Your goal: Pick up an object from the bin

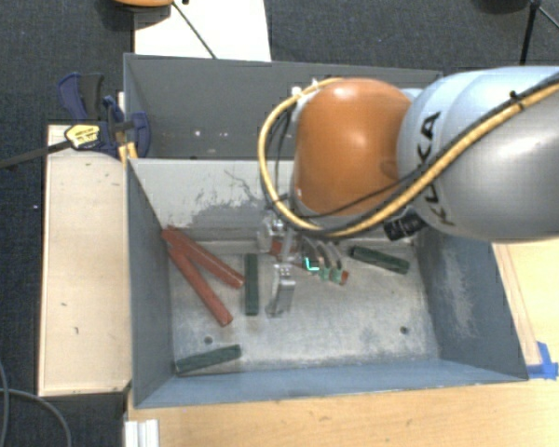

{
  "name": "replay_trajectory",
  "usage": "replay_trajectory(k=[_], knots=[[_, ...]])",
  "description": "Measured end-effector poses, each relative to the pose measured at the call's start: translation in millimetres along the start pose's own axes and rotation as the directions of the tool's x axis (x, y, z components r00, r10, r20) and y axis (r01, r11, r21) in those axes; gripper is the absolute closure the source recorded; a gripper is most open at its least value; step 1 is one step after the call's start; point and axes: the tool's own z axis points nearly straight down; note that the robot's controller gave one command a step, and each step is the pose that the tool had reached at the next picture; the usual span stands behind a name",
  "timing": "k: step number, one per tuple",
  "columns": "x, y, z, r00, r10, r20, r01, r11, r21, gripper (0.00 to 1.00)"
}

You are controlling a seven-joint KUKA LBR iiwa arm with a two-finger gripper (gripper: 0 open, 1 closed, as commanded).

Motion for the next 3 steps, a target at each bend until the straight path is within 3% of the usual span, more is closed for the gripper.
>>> replay_trajectory(k=[1, 2, 3], knots=[[-1.8, -1, -4, 1.0, 0.004, 0.008, -0.004, 1.0, -0.001, 0.0], [-9.1, 15, 11, 0.999, -0.04, 0.015, 0.04, 0.999, 0.0, 0.0], [-19.2, 39, 70, 0.998, -0.058, 0.01, 0.058, 0.998, -0.002, 0.0]])
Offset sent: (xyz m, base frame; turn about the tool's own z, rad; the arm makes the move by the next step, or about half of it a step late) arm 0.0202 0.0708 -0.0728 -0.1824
